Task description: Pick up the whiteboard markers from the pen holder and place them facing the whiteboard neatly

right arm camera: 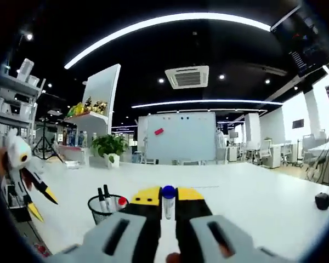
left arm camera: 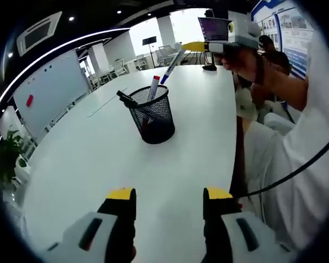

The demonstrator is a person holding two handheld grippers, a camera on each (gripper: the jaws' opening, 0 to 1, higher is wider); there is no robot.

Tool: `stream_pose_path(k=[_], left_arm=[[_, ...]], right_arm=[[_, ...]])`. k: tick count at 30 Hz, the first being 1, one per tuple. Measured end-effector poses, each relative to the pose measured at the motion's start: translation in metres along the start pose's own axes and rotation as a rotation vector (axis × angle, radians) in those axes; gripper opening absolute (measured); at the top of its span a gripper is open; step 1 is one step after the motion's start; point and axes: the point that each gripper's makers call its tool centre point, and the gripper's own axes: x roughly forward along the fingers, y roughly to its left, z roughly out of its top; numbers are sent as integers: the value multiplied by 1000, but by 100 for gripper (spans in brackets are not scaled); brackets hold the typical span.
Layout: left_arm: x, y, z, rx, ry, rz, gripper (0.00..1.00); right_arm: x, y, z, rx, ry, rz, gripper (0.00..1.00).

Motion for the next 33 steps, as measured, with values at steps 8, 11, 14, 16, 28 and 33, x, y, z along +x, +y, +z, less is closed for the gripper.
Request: stream_pose_path(k=[8,11,14,16,28,33], left_arm=[[0,1,-3,-2,9,1,51],[2,3,-2,0,9,9,51],[4,5,-5,8,25,24,51],[4,4,-6,6,26,16,51],[2,0,-4,0,11,-1,51],[2,2,-6,-5,16,4,51]], right_arm=[[-4,10,-10,-64,-4,8,8],[-3,6,-13,-50,-2,-19,8],[-4,8,-17,-59,-6,-24,8],[-5,9,-18,-78,-10,-26,8],[-1,8,-29,-93,13,-24,8],[1,10,-35,-94,33,-10,8]])
